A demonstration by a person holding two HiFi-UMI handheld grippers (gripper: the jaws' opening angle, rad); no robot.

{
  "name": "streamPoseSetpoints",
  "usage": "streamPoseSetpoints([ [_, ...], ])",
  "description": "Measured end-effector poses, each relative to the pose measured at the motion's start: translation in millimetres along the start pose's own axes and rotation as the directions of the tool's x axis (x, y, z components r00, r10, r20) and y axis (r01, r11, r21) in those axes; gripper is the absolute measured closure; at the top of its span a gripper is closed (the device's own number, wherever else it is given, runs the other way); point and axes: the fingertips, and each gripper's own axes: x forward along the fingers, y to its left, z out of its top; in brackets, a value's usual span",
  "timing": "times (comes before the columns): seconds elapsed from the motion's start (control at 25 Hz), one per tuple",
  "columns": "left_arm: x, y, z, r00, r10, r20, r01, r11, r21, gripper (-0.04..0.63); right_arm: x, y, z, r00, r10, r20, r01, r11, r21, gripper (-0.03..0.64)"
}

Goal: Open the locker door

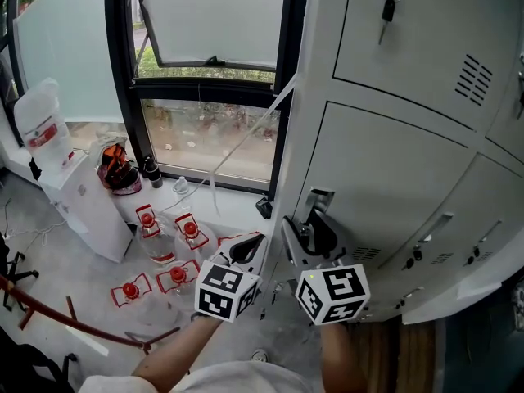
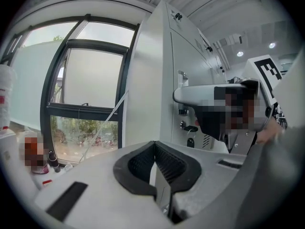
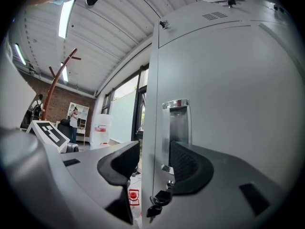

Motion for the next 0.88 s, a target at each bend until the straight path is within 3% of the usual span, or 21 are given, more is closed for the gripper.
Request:
streamPoseSetpoints([
  [0.88, -27.0, -9.4, -9.0, 0.999, -0.039, 0.006, 0.039, 0.999, -0.006, 0.588, -23.1, 18.0, 3.2, 1.0, -0.023, 0.011, 0.022, 0.999, 0.044, 0.439],
])
